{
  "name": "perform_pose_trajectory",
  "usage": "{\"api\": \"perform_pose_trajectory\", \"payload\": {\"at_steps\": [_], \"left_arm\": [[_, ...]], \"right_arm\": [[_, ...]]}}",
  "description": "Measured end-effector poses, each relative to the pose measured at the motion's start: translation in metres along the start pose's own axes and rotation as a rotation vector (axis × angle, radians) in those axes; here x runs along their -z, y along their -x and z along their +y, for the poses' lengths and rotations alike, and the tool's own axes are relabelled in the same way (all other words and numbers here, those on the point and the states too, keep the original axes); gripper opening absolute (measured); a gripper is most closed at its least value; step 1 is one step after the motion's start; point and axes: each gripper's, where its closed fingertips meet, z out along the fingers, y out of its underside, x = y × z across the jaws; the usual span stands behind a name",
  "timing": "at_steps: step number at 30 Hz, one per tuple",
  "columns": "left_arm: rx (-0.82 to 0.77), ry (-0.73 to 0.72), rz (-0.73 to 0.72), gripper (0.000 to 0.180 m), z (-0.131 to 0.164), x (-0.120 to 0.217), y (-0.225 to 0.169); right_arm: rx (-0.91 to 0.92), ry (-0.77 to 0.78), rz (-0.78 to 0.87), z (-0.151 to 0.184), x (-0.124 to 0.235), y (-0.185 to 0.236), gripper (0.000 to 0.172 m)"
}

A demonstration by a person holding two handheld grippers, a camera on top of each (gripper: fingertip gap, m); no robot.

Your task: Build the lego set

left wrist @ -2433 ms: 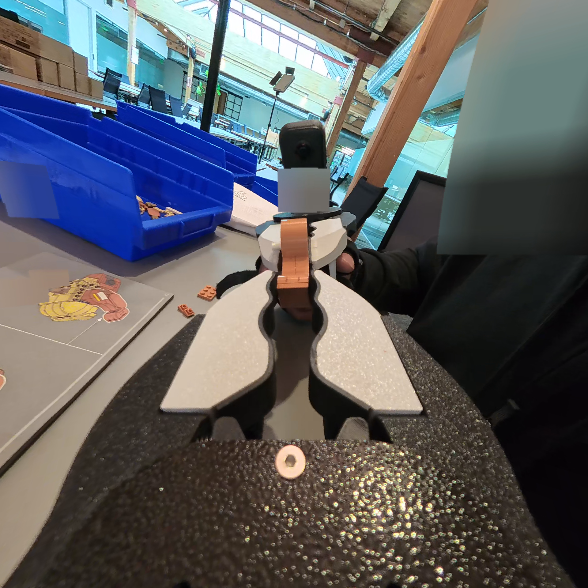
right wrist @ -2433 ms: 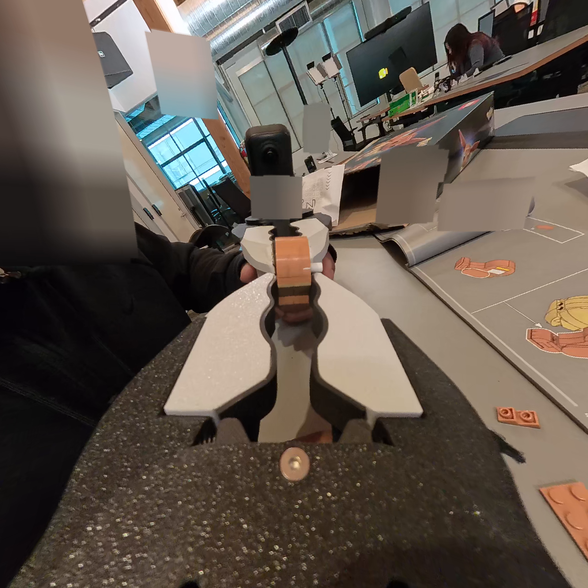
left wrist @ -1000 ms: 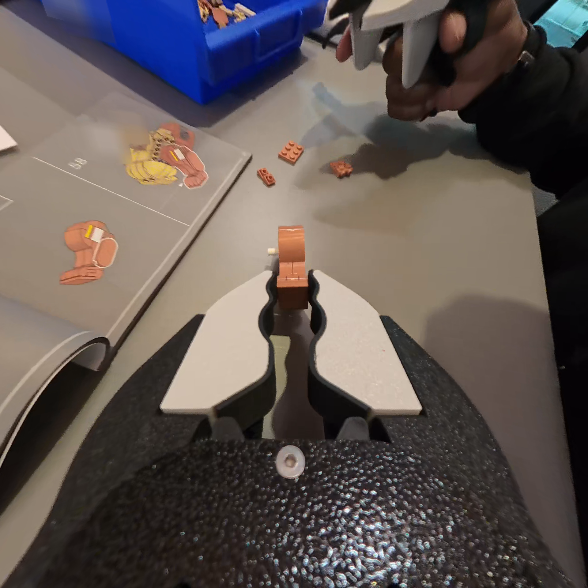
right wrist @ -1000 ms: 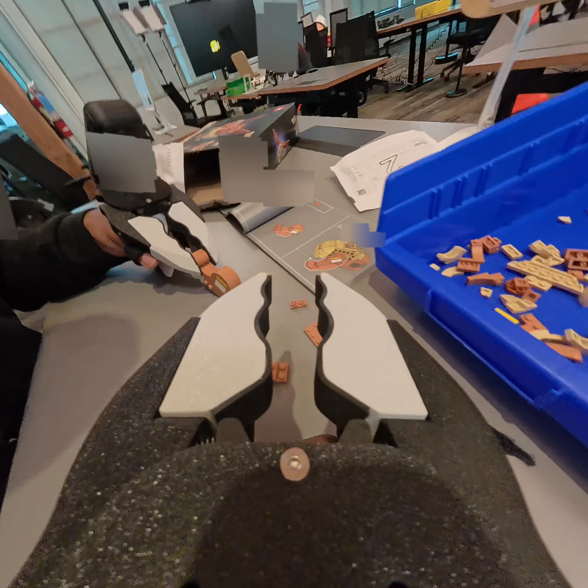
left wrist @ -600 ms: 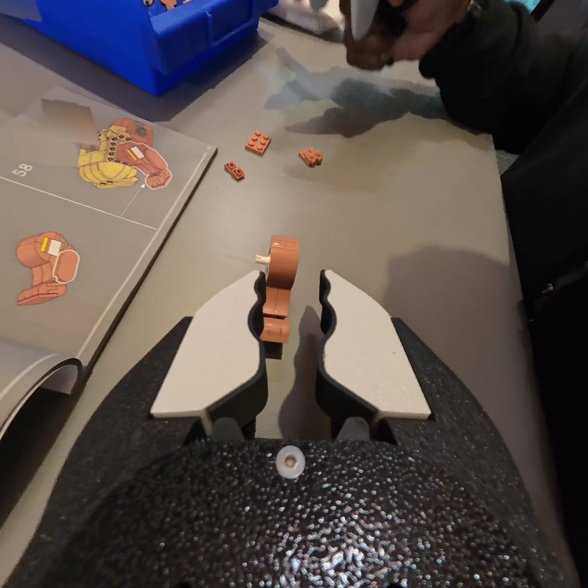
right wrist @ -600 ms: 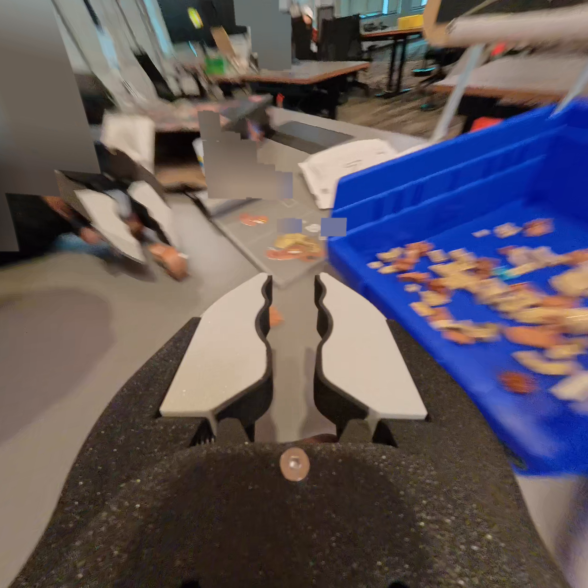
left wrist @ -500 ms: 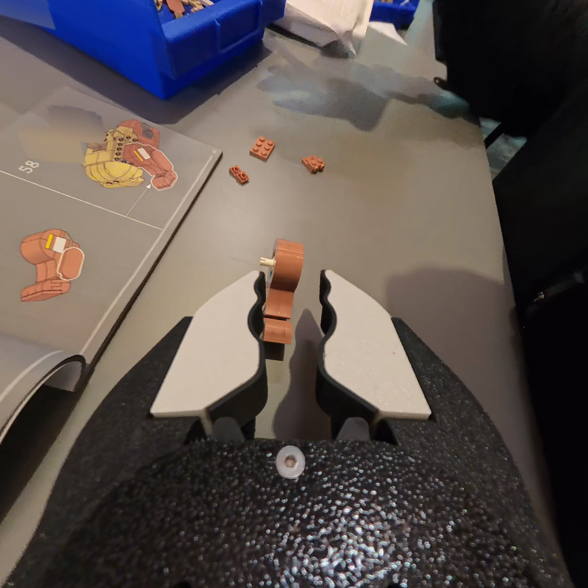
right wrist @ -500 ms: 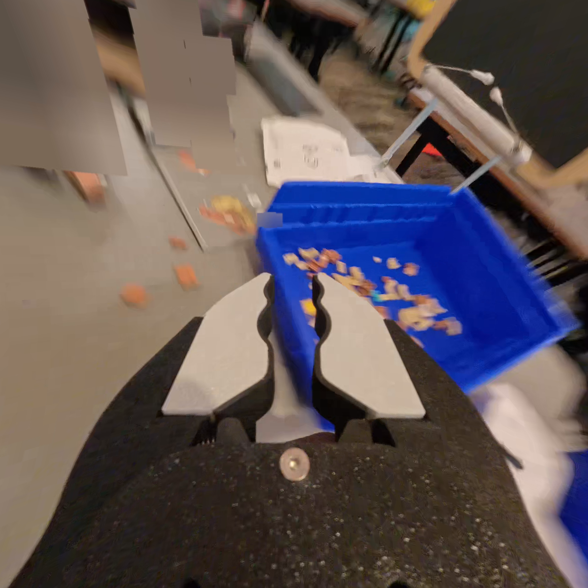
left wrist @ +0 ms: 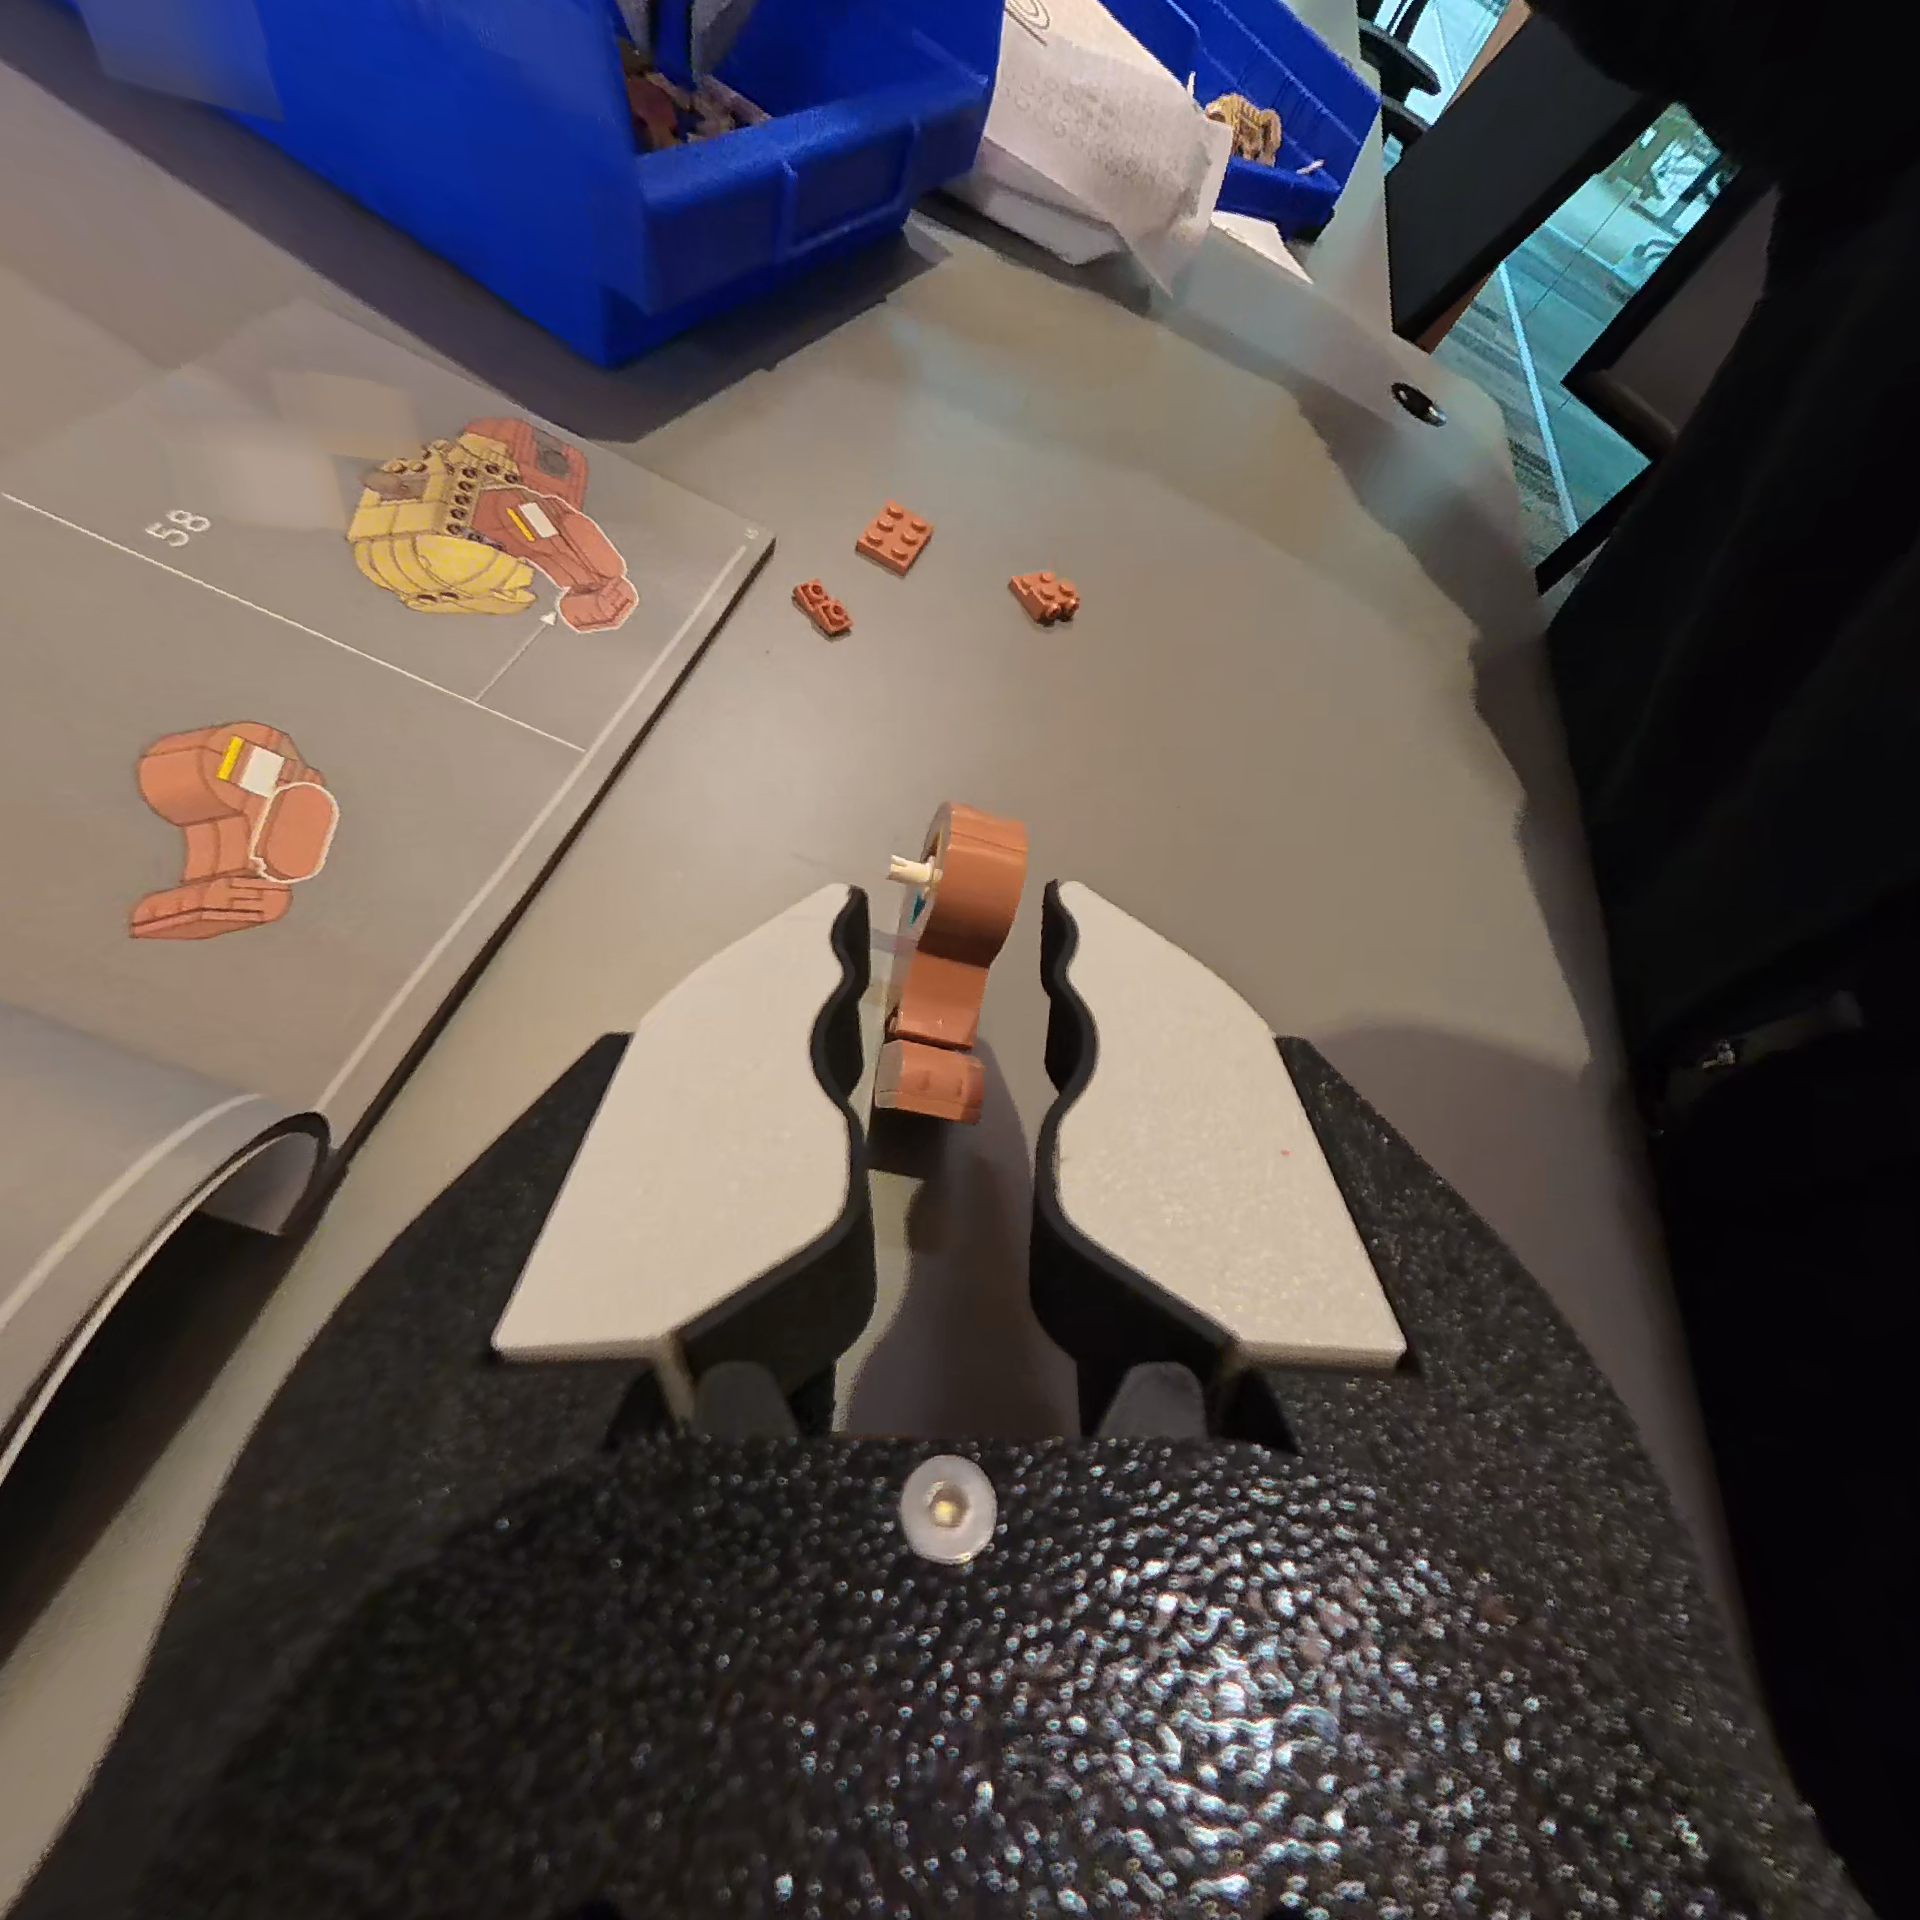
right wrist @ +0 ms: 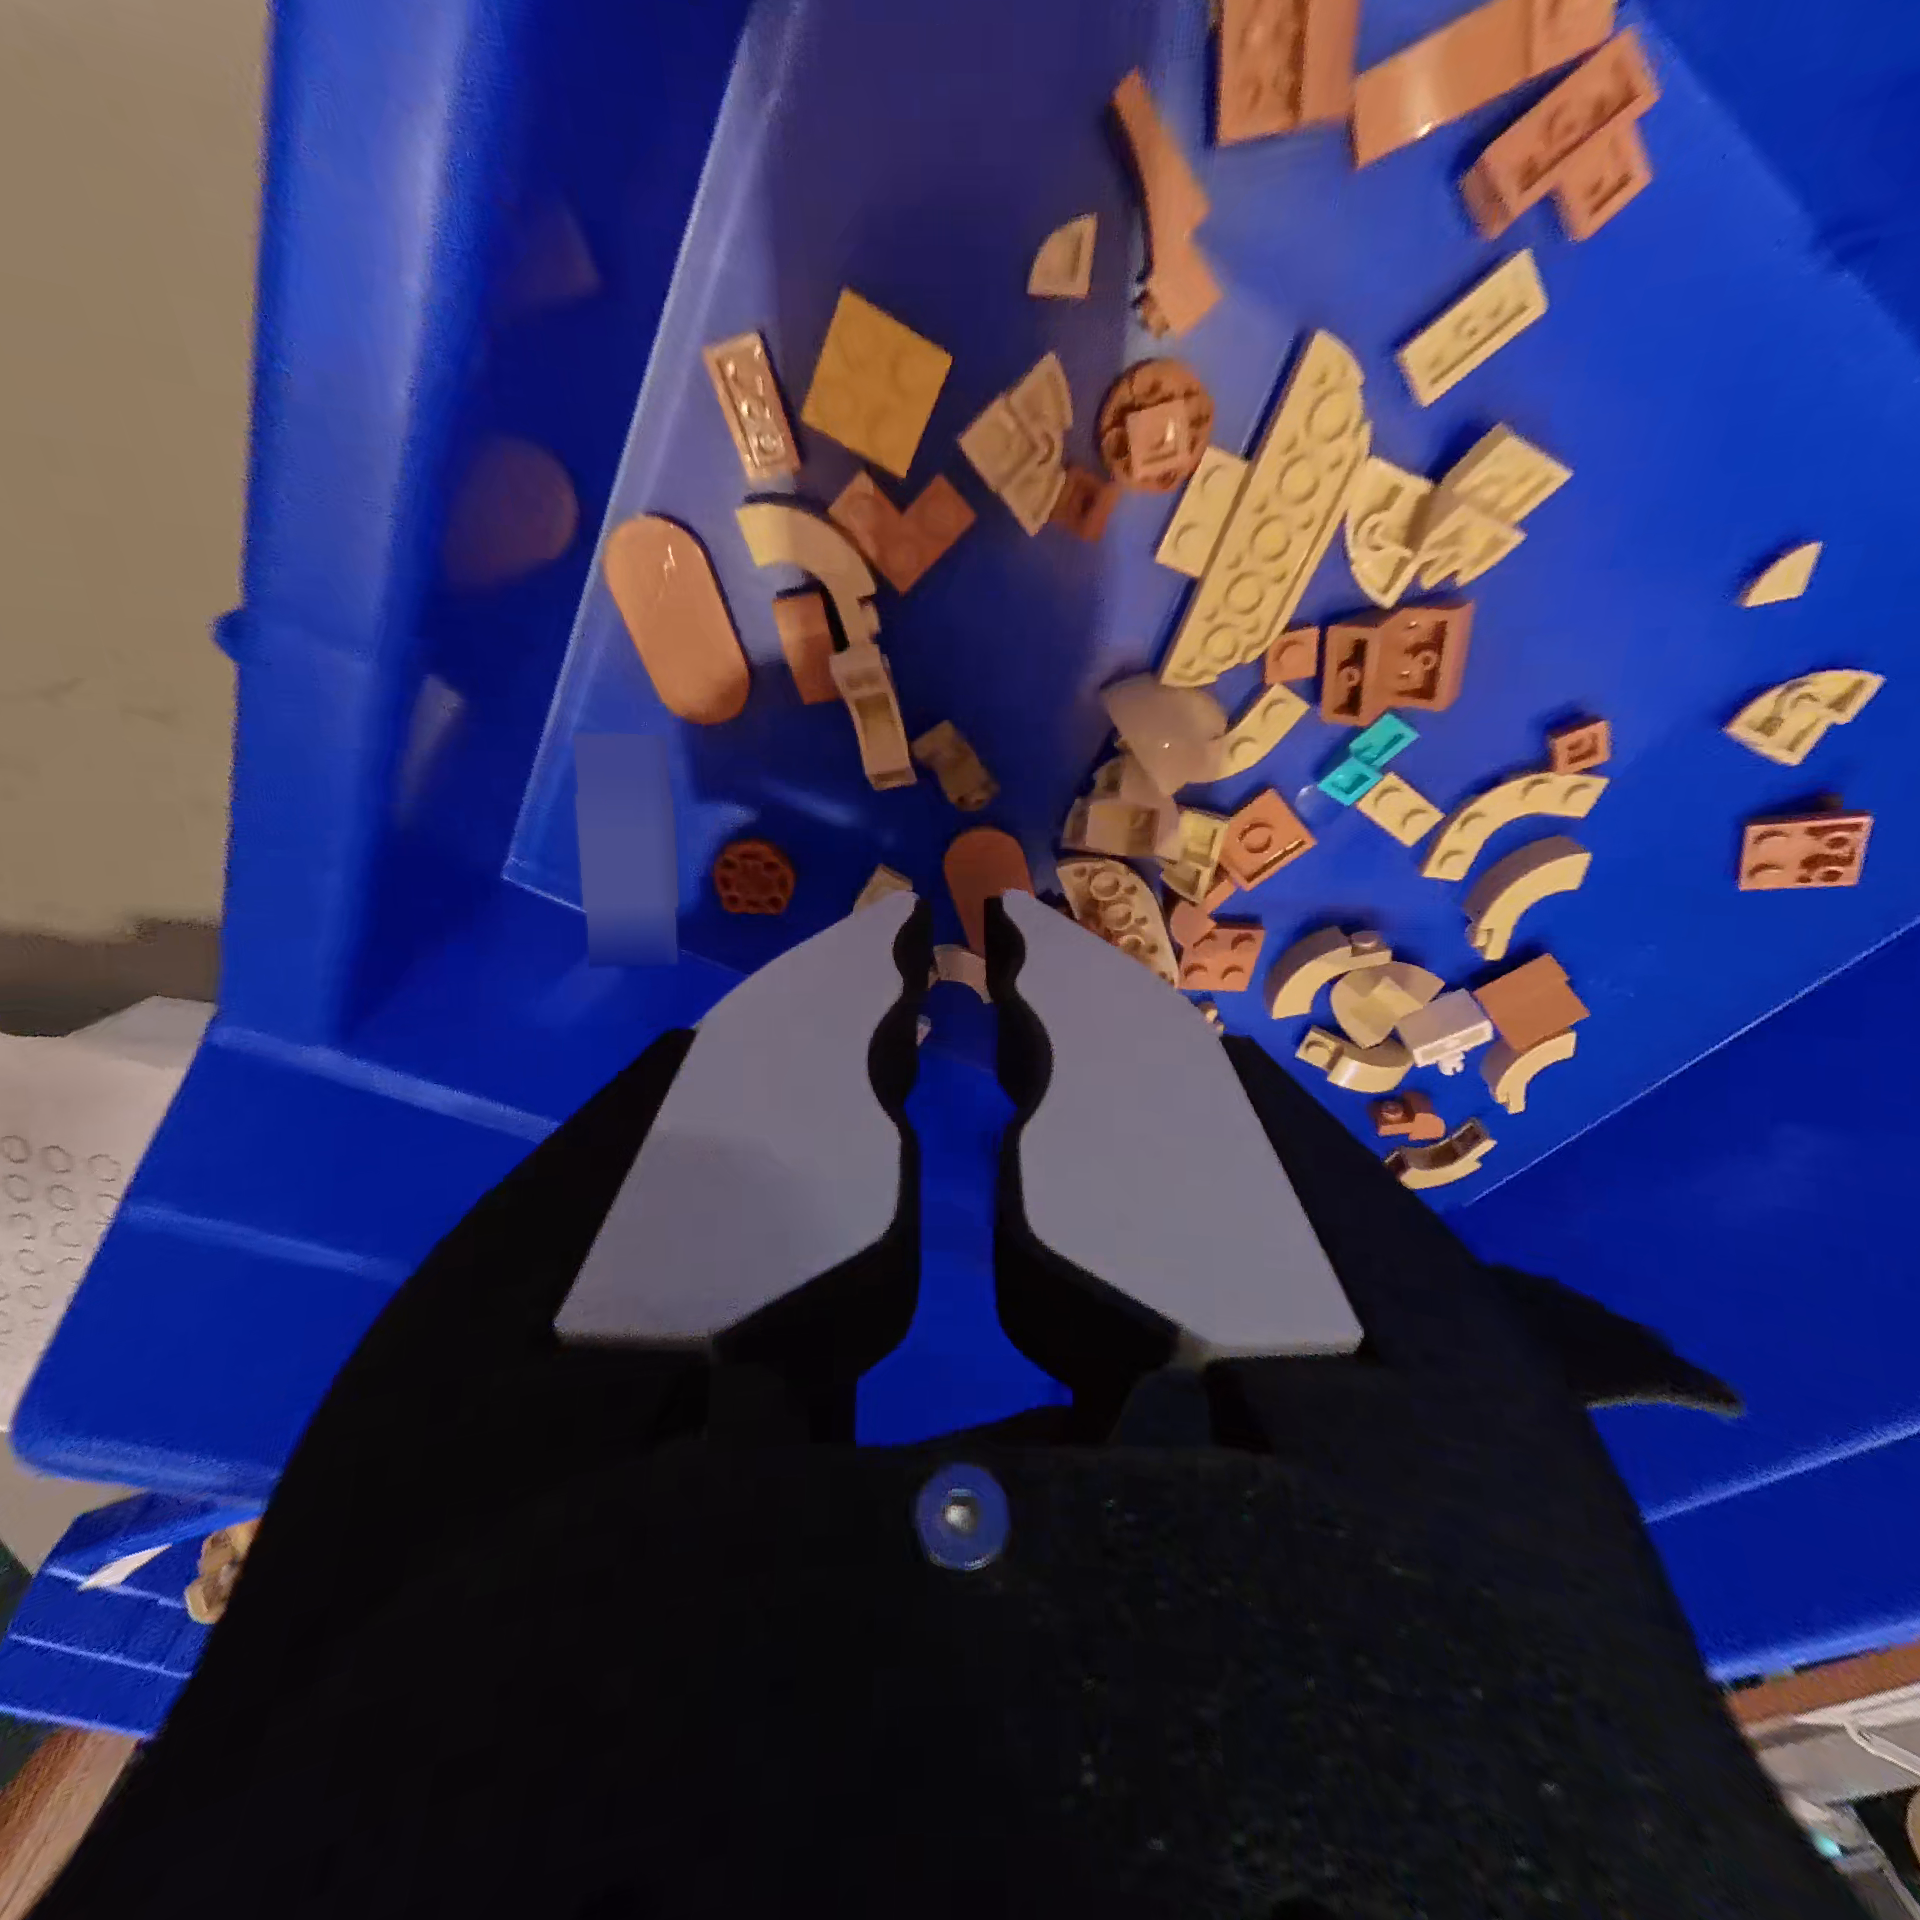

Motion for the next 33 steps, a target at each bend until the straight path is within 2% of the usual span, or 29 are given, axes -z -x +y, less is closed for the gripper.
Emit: {"api": "perform_pose_trajectory", "payload": {"at_steps": [4, 9, 20, 23, 24, 29, 33], "left_arm": [[0.001, 0.003, 0.003, 0.030, 0.000, 0.000, 0.000], [0.002, 0.005, -0.004, 0.030, 0.001, -0.001, 0.000], [0.014, -0.009, 0.009, 0.030, -0.001, 0.001, 0.000], [0.012, -0.010, 0.007, 0.030, -0.001, 0.001, 0.000], [0.013, -0.012, 0.007, 0.030, -0.001, 0.001, 0.000], [0.029, -0.038, 0.021, 0.030, -0.004, 0.004, 0.000], [0.039, -0.056, 0.025, 0.029, -0.007, 0.006, 0.001]], "right_arm": [[0.015, 0.011, 0.014, -0.003, -0.004, -0.004, 0.014], [0.054, 0.105, 0.013, 0.004, -0.013, -0.006, 0.016], [0.042, 0.145, -0.010, 0.007, -0.015, -0.003, 0.019], [0.033, 0.145, -0.032, 0.006, -0.016, -0.001, 0.011], [0.030, 0.147, -0.034, 0.006, -0.016, 0.000, 0.003], [0.008, 0.133, 0.020, 0.003, -0.013, -0.003, 0.003], [-0.047, 0.062, 0.107, -0.005, 0.004, -0.005, 0.004]]}}
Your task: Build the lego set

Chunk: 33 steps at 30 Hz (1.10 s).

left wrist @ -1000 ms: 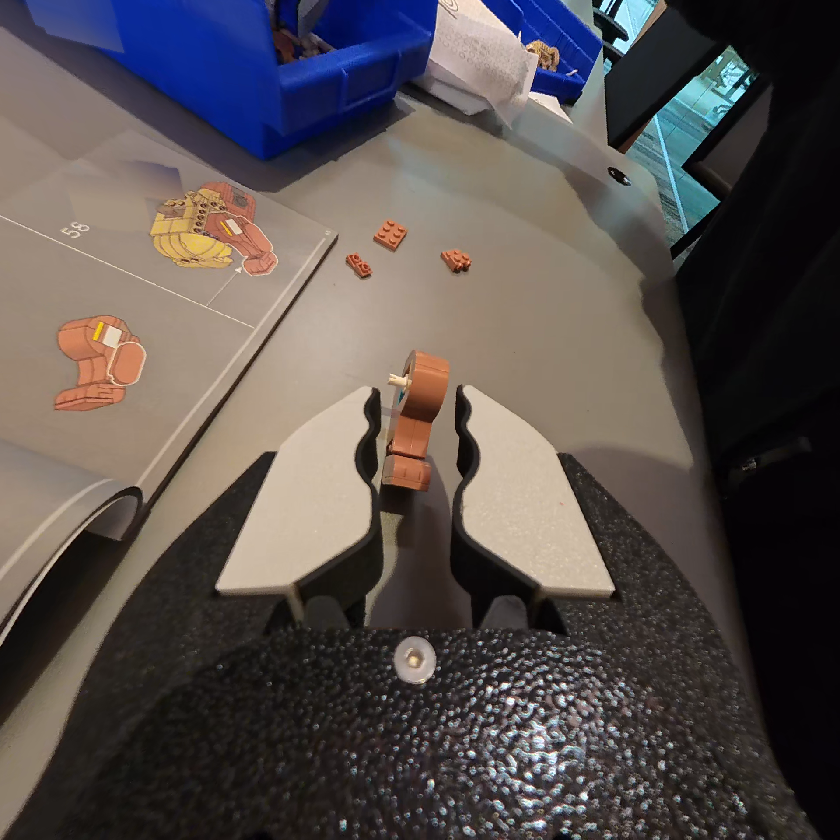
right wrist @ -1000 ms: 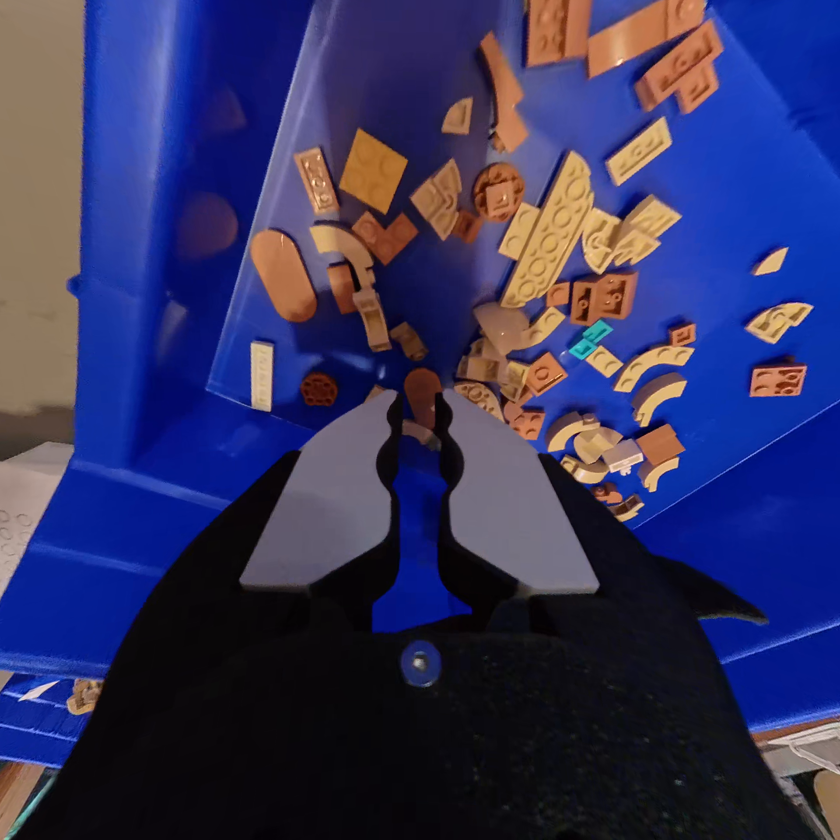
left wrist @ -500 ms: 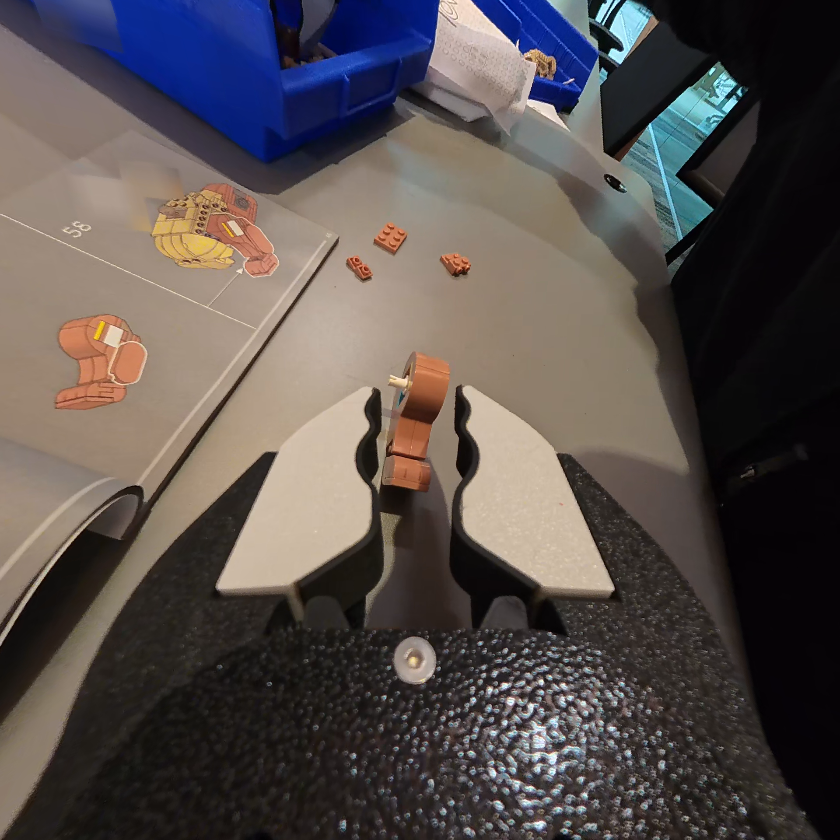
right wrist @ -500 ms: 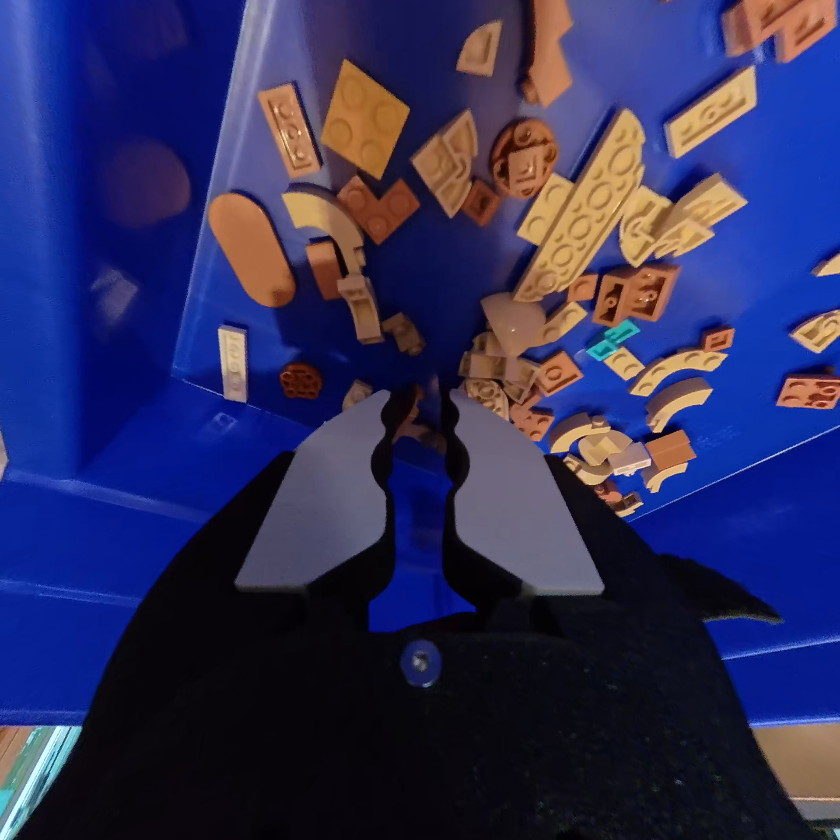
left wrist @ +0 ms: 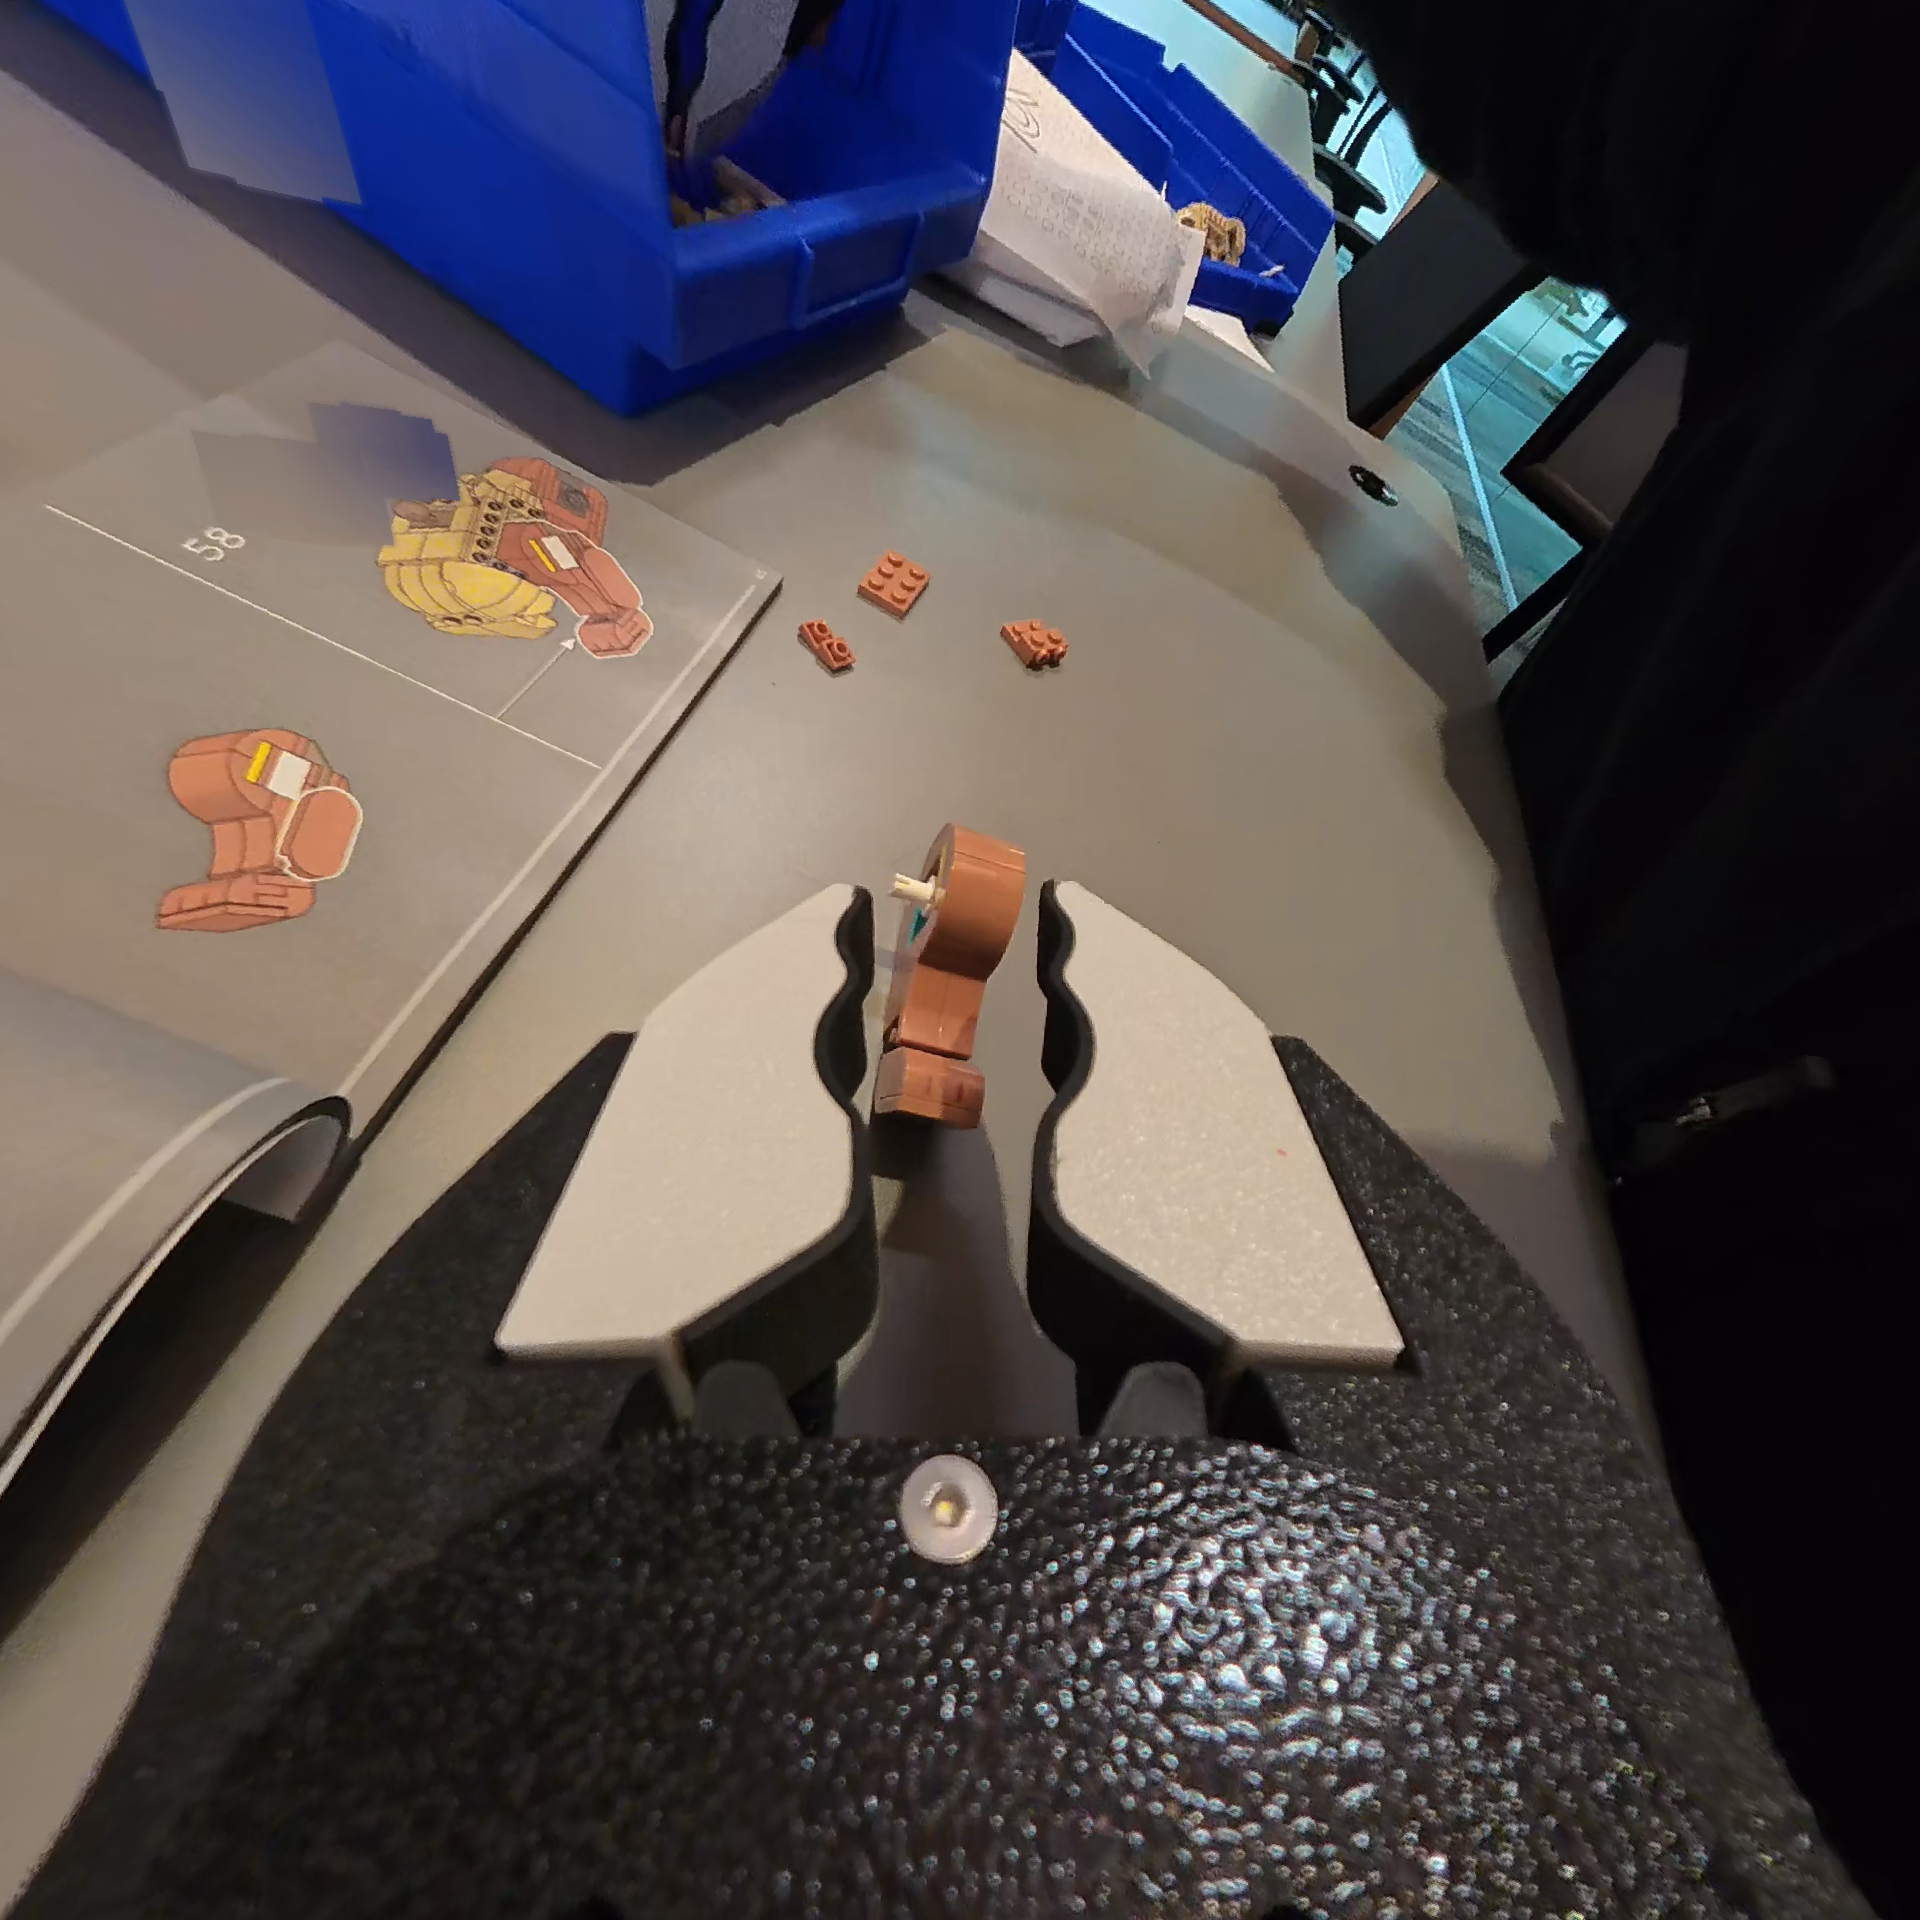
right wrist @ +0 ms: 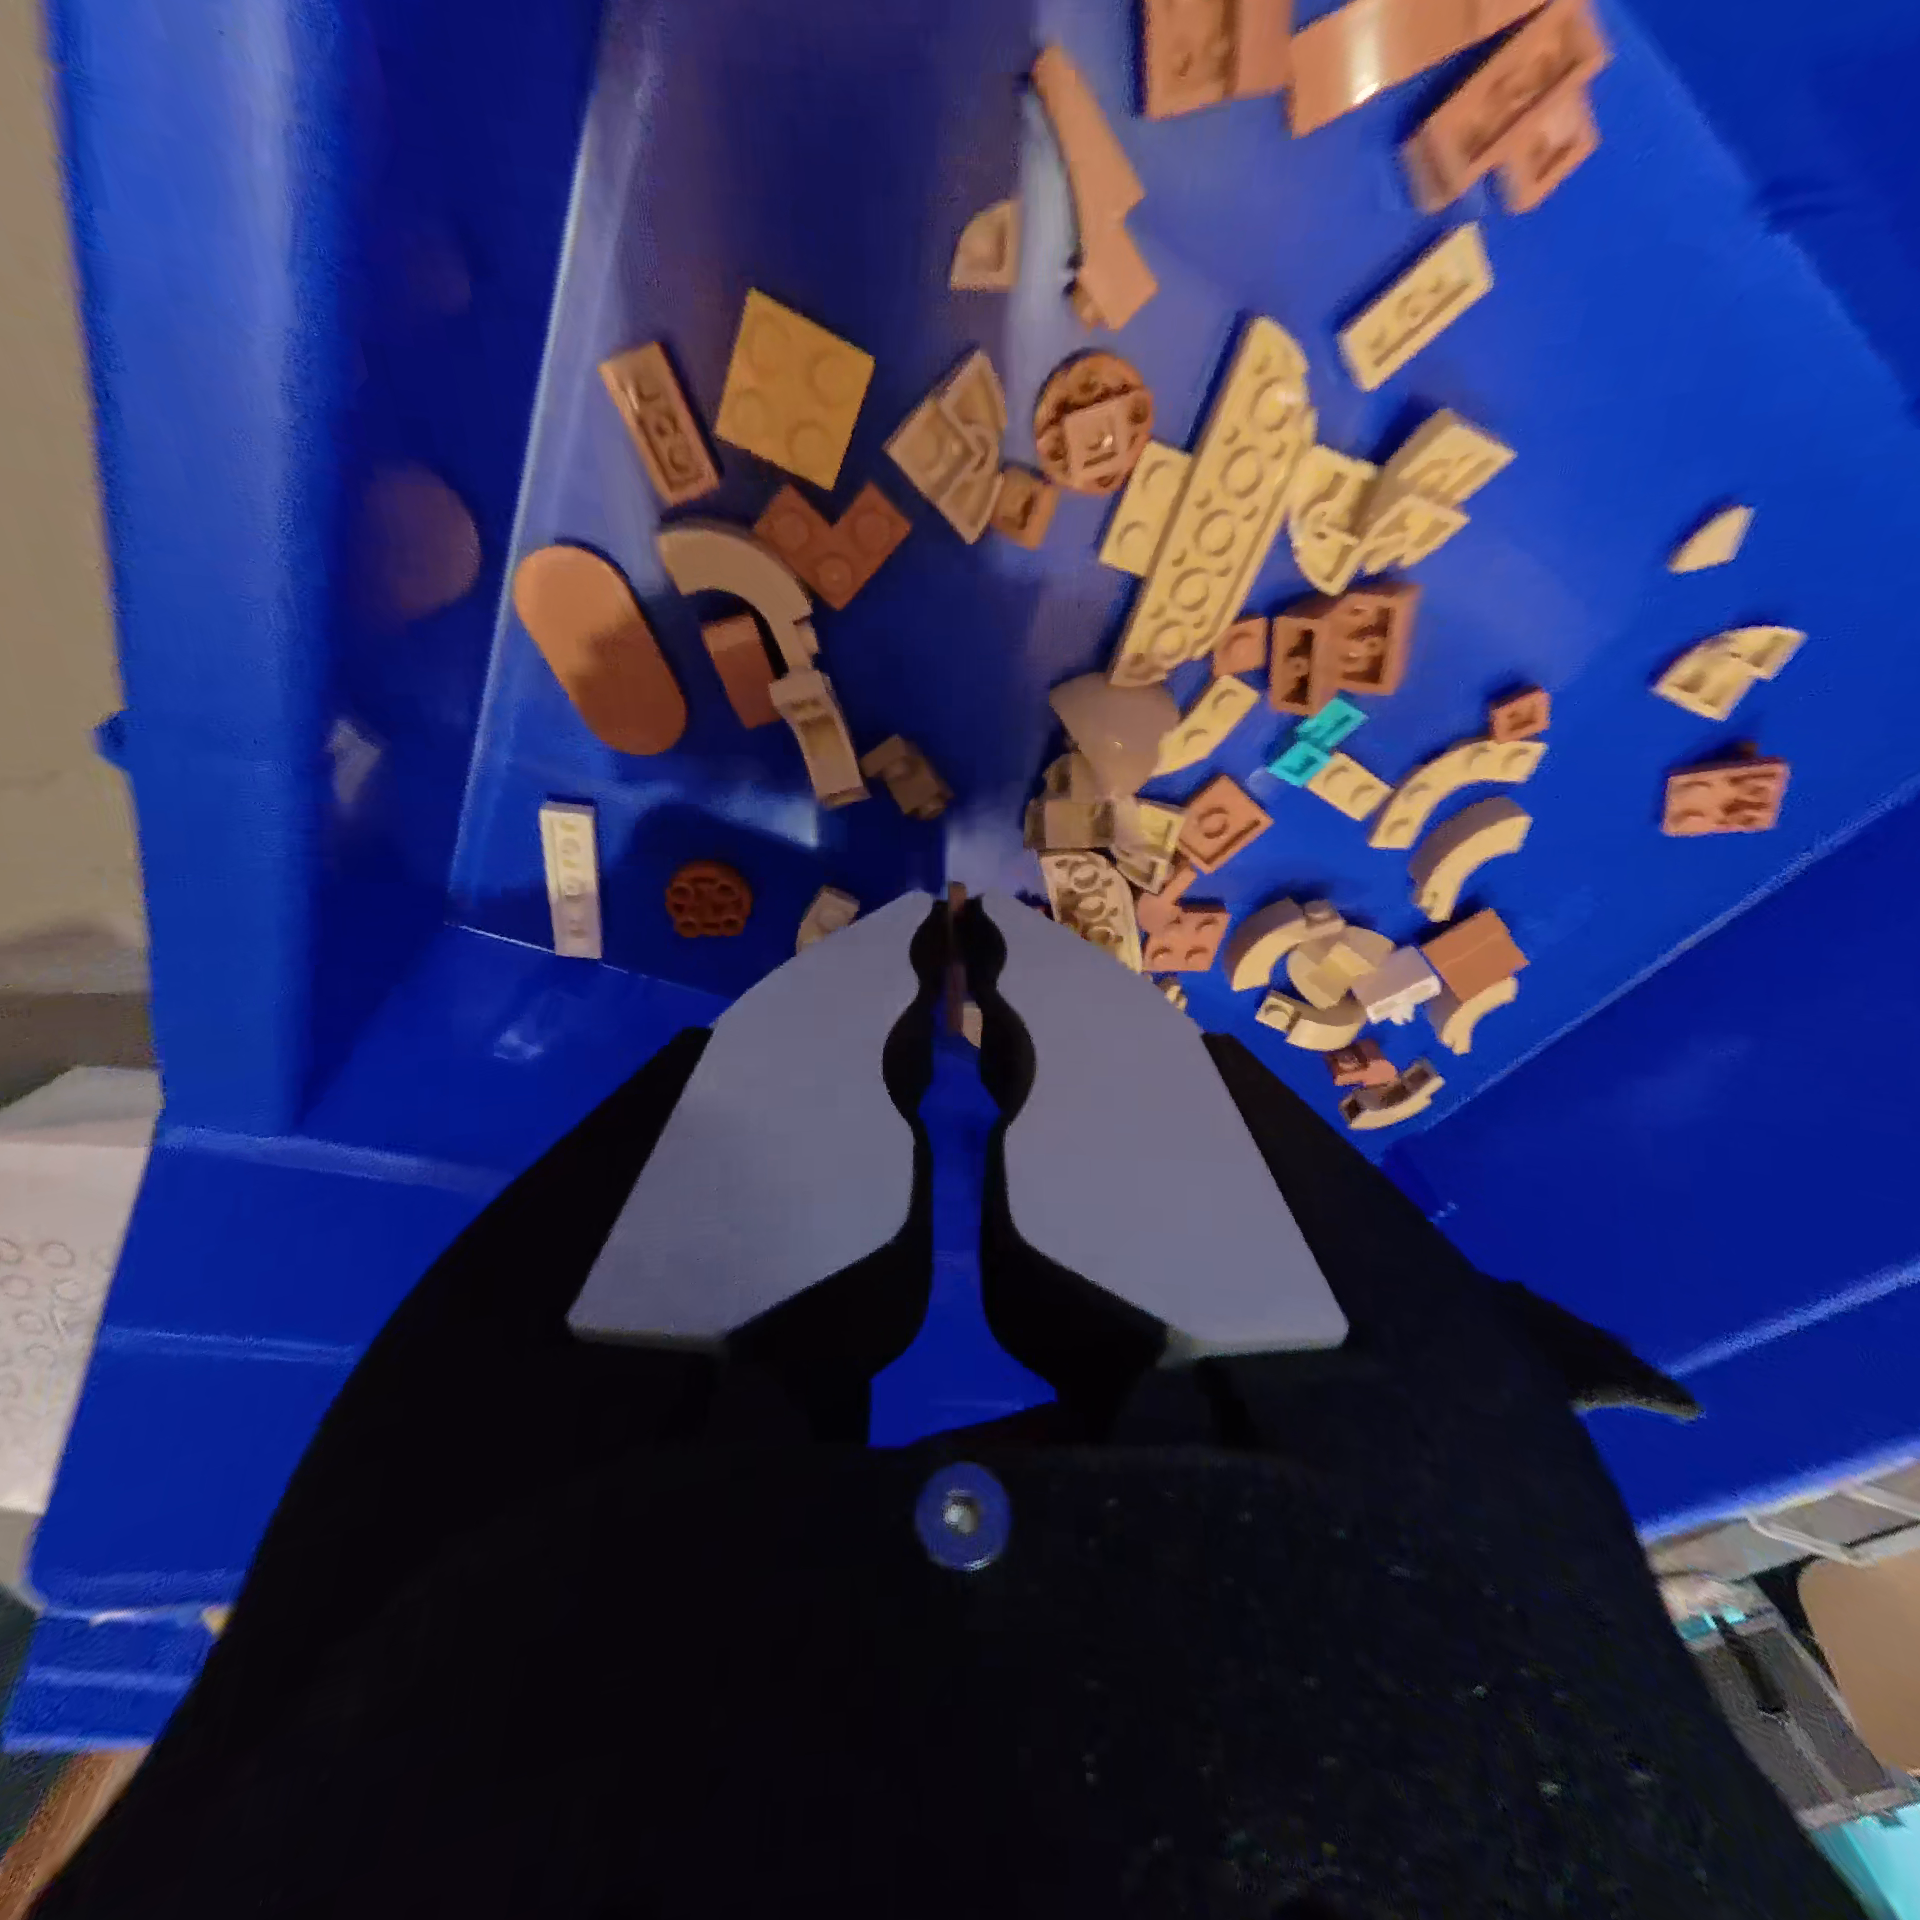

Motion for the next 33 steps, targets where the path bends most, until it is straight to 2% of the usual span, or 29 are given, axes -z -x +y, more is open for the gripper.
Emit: {"api": "perform_pose_trajectory", "payload": {"at_steps": [3, 7, 14, 18, 20, 27, 33], "left_arm": [[0.004, -0.014, -0.007, 0.029, -0.002, 0.002, 0.001], [0.010, -0.033, -0.014, 0.029, -0.004, 0.004, 0.003], [-0.009, -0.077, -0.027, 0.029, -0.013, 0.008, 0.001], [-0.033, -0.118, -0.035, 0.029, -0.022, 0.014, -0.004], [-0.051, -0.138, -0.031, 0.029, -0.026, 0.015, -0.010], [-0.076, -0.221, -0.004, 0.029, -0.025, 0.014, -0.050], [-0.045, -0.321, 0.015, 0.030, -0.024, 0.012, -0.079]], "right_arm": [[-0.070, -0.129, 0.074, -0.018, 0.026, 0.000, 0.003], [-0.166, -0.382, 0.183, -0.060, 0.071, 0.012, 0.003], [-0.381, -0.892, 0.316, -0.145, 0.139, 0.064, 0.003], [-0.561, -1.244, 0.255, -0.194, 0.160, 0.097, 0.003], [-0.649, -1.369, 0.217, -0.215, 0.163, 0.110, 0.003], [-0.896, -1.657, 0.080, -0.264, 0.162, 0.132, 0.003], [-0.911, -1.795, -0.009, -0.292, 0.174, 0.141, 0.003]]}}
